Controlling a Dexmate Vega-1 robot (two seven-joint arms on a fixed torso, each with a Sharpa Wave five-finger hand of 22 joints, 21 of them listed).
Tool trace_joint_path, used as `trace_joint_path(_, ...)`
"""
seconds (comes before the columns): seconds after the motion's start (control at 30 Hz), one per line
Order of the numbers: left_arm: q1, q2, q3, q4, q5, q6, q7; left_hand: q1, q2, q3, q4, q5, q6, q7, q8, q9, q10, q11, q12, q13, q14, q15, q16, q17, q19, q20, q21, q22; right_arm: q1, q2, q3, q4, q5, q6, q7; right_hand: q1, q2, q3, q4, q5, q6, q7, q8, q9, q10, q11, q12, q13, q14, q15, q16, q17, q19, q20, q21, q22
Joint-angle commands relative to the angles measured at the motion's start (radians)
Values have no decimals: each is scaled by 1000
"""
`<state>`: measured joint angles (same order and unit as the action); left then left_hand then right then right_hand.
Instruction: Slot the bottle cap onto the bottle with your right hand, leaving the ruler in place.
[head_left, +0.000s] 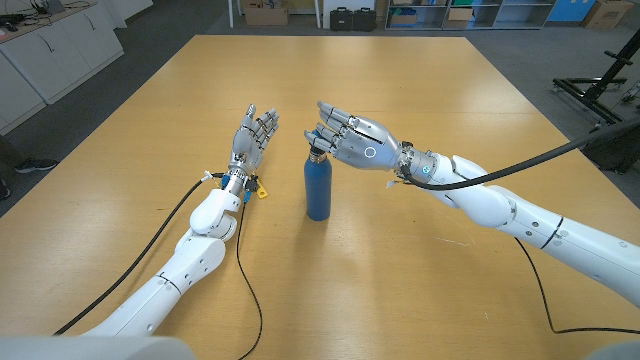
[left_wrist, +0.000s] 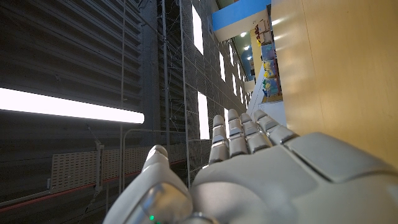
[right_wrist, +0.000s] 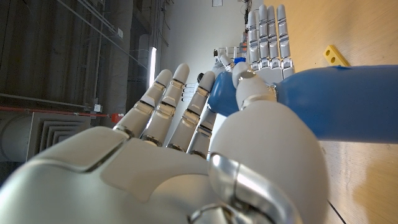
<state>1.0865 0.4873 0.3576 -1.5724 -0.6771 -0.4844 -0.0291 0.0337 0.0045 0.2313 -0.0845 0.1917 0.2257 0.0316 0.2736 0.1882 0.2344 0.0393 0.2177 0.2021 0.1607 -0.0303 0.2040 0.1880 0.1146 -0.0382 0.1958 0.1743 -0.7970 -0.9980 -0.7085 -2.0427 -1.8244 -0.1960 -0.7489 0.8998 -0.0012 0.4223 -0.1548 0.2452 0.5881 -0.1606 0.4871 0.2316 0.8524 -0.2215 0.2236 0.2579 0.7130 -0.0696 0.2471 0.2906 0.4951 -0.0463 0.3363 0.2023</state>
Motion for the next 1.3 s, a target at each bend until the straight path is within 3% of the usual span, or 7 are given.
trace_joint_path(0.03,0,-2,2,5,-4,-3,-5,2,7,0,-6,-1,7,-1,-3,5,11,-2,-6,3,9,0,-3,2,5,0,0,4,-8,10,2,4,-22,-18,26,21,43,14,24,8,98,-64,20,1,-18,0,-6,4,-12,-130,-7,7,-12,-14,-6,4)
trace_joint_path(0.53,-2,0,4,7,-5,4,-6,3,8,0,-6,-1,12,-6,-2,5,13,-3,-6,3,9,1,-4,3,5,2,0,4,-2,12,-8,18,-11,-11,24,-21,31,11,32,17,41,-63,-2,-3,-88,1,-23,10,-57,-130,-25,15,-48,-18,-22,3)
trace_joint_path(0.83,1,-3,4,14,-9,-2,-12,3,8,0,-7,-1,16,-6,-2,6,12,-4,-6,3,8,0,-4,3,4,3,0,4,-8,4,-7,5,-6,-8,22,-63,14,3,39,29,-33,-62,-31,-7,-150,1,-27,19,-108,-128,-38,25,-77,2,-36,2)
trace_joint_path(1.03,7,-3,2,15,-13,-7,-15,3,8,1,-7,-1,17,-6,-2,6,12,-4,-7,3,8,1,-4,3,4,2,0,4,-10,-2,-7,-8,-12,1,38,-104,-2,-5,43,42,-110,-61,-61,-9,-228,2,-30,29,-162,-127,-45,38,-102,13,-50,1)
trace_joint_path(1.1,10,-2,1,15,-13,-9,-16,3,8,1,-7,-1,17,-7,-2,6,12,-5,-7,3,8,1,-4,3,4,2,0,4,-12,-1,-7,-10,-24,-3,46,-129,-10,-9,45,51,-167,-61,-84,-11,-280,3,-32,34,-195,-129,-46,45,-116,17,-59,0)
trace_joint_path(1.3,12,0,0,14,-16,-9,-18,3,8,1,-7,-1,19,-7,-3,6,14,-6,-6,3,9,1,-4,3,5,3,0,4,-14,3,-7,-11,-39,-8,59,-162,-24,-16,45,68,-245,-60,-115,-12,-380,5,-37,40,-274,-94,-54,55,-156,26,-79,0)
